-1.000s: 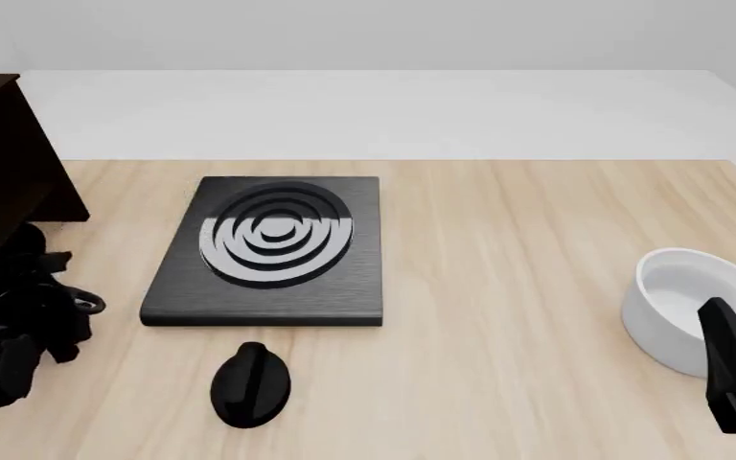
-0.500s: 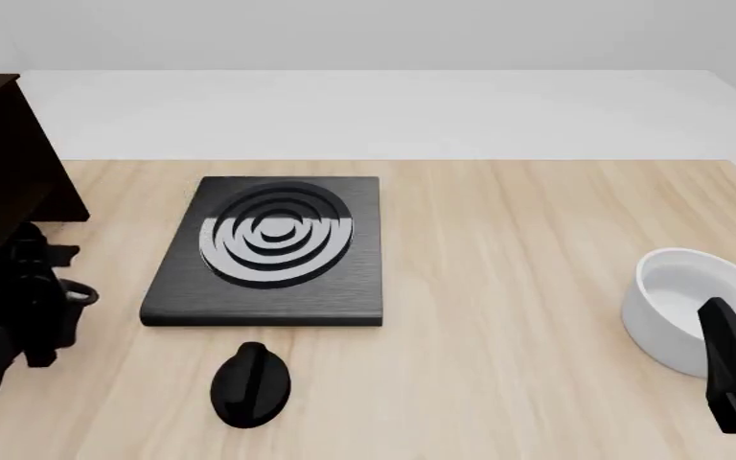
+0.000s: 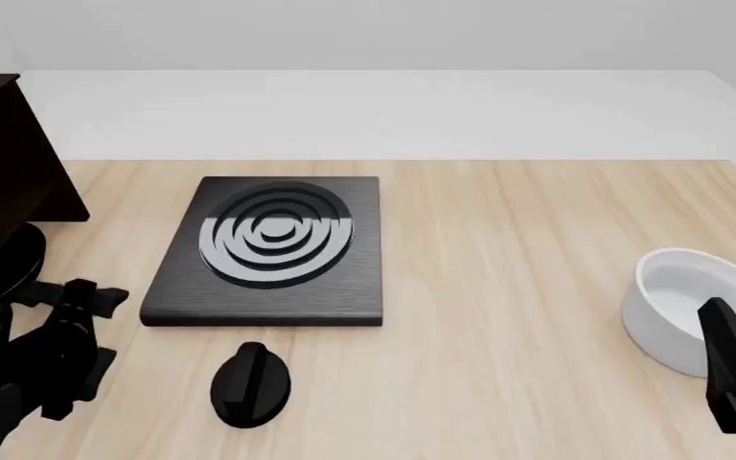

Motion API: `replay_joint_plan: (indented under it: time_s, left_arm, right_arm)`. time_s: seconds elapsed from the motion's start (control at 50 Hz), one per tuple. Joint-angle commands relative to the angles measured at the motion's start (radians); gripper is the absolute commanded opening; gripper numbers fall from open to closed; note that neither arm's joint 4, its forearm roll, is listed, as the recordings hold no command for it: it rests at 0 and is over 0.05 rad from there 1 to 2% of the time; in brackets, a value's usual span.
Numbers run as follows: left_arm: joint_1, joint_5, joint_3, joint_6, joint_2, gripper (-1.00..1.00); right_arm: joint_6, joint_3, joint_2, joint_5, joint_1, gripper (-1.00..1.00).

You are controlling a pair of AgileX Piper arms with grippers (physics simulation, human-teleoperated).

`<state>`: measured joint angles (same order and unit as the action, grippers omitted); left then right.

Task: Put the frying pan under the cabinet shelf.

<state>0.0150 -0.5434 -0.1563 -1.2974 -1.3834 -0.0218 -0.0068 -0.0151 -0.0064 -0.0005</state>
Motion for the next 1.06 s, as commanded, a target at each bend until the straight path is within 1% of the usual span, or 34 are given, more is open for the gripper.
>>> replay_joint_plan:
  time_s: [0.02, 0.1, 0.12, 0.14, 0.2, 0.24, 0.26, 0.28, 0.3, 0.32, 0.34, 0.38, 0.5, 0.52, 0.54, 0.56, 0.6, 0.62, 0.66, 0.68, 0.7, 0.72, 0.76, 0.78, 0.8, 0.82, 0.86, 0.88, 0.9, 0.92, 0.94, 0.96, 1.0, 1.06]
  left_arm:
    - [-0.032, 0.127, 0.027, 0.1, 0.107, 1.0]
    - [-0.043, 0.175, 0.04, 0.122, 0.165, 1.0]
    - [-0.017, 0.255, 0.026, 0.189, 0.195, 1.0]
    - [-0.017, 0.259, 0.025, 0.189, 0.199, 1.0]
    - [-0.019, 0.389, 0.041, 0.207, 0.373, 1.0]
    - [-0.019, 0.395, 0.04, 0.207, 0.378, 1.0]
    - [0.043, 0.491, -0.01, 0.286, 0.487, 1.0]
    - [0.043, 0.498, -0.011, 0.286, 0.493, 1.0]
    - [0.026, 0.556, -0.017, 0.326, 0.547, 1.0]
    - [0.026, 0.559, -0.018, 0.326, 0.55, 1.0]
    - [-0.019, 0.593, -0.011, 0.367, 0.602, 1.0]
    - [-0.019, 0.595, -0.011, 0.367, 0.605, 1.0]
    - [-0.116, 0.623, 0.092, 0.41, 0.737, 1.0]
    - [-0.055, 0.631, 0.087, 0.468, 0.766, 1.0]
    - [-0.055, 0.633, 0.087, 0.468, 0.768, 1.0]
    - [-0.05, 0.653, 0.074, 0.551, 0.835, 1.0]
    - [-0.05, 0.657, 0.074, 0.551, 0.839, 1.0]
    - [-0.02, 0.694, 0.048, 0.632, 0.907, 1.0]
    - [-0.02, 0.699, 0.048, 0.632, 0.911, 1.0]
    - [-0.005, 0.745, 0.019, 0.741, 1.034, 1.0]
    - [-0.005, 0.751, 0.019, 0.741, 1.04, 1.0]
    - [-0.08, 0.824, 0.025, 0.744, 1.267, 1.0]
    - [-0.08, 0.835, 0.025, 0.744, 1.278, 1.0]
    - [-0.079, 0.83, 0.07, 0.738, 1.383, 1.0]
    - [-0.079, 0.828, 0.071, 0.738, 1.382, 1.0]
    - [-0.031, 0.817, 0.15, 0.685, 1.367, 1.0]
    - [-0.031, 0.813, 0.151, 0.685, 1.365, 1.0]
    - [-0.014, 0.784, 0.063, 0.9, 1.383, 1.0]
    - [-0.014, 0.785, 0.062, 0.9, 1.383, 1.0]
    - [0.003, 0.73, -0.018, 1.101, 1.383, 1.0]
    - [0.003, 0.73, -0.019, 1.101, 1.383, 1.0]
    - [-0.017, 0.684, -0.035, 1.149, 1.383, 1.0]
    - [-0.054, 0.659, -0.025, 1.136, 1.383, 1.0]
    - [-0.028, 0.648, 0.008, 1.113, 1.383, 1.0]
  right_arm:
    - [0.0, 0.0, 0.001, 0.0, 0.0, 1.0]
    - [0.0, 0.0, 0.0, 0.0, 0.0, 1.0]
    - [0.0, 0.0, 0.0, 0.0, 0.0, 1.0]
    - [0.0, 0.0, 0.0, 0.0, 0.0, 1.0]
    - [0.0, 0.0, -0.001, 0.0, 0.0, 1.0]
    - [0.0, 0.0, 0.0, 0.0, 0.0, 1.0]
    - [0.0, 0.0, 0.0, 0.0, 0.0, 1.0]
    - [0.0, 0.0, 0.0, 0.0, 0.0, 1.0]
    - [0.0, 0.0, 0.001, 0.0, 0.001, 1.0]
    - [0.0, 0.0, 0.001, 0.0, 0.001, 1.0]
    - [0.0, 0.0, 0.0, 0.0, 0.0, 1.0]
    - [0.0, 0.0, 0.0, 0.0, 0.0, 1.0]
    - [0.0, 0.0, 0.0, 0.0, 0.0, 1.0]
    - [0.0, 0.0, 0.0, 0.0, 0.0, 1.0]
    - [0.0, 0.0, 0.0, 0.0, 0.0, 1.0]
    - [0.0, 0.0, 0.0, 0.0, 0.0, 1.0]
    - [0.0, 0.0, 0.0, 0.0, 0.0, 1.0]
    - [0.0, 0.0, 0.001, 0.0, 0.001, 1.0]
    - [0.0, 0.0, 0.001, 0.0, 0.001, 1.0]
    - [-0.001, 0.0, 0.001, 0.0, -0.001, 1.0]
    - [-0.001, 0.0, 0.001, 0.0, -0.001, 1.0]
    - [0.0, 0.0, 0.0, 0.0, 0.0, 1.0]
    - [0.0, 0.0, 0.0, 0.0, 0.0, 1.0]
    - [0.0, 0.0, 0.0, 0.0, 0.0, 1.0]
    - [0.0, 0.0, 0.0, 0.0, 0.0, 1.0]
    - [0.0, 0.0, 0.0, 0.0, 0.0, 1.0]
    - [0.0, 0.0, 0.0, 0.0, 0.0, 1.0]
    - [0.0, 0.0, 0.0, 0.0, 0.0, 1.0]
    - [0.0, 0.0, 0.0, 0.0, 0.0, 1.0]
    - [0.001, 0.0, 0.0, 0.0, 0.0, 1.0]
    - [0.001, 0.0, 0.0, 0.0, 0.0, 1.0]
    - [0.0, 0.0, -0.001, 0.0, 0.0, 1.0]
    - [-0.001, 0.0, -0.002, -0.001, 0.0, 1.0]
    - [0.0, 0.0, 0.0, 0.0, 0.0, 1.0]
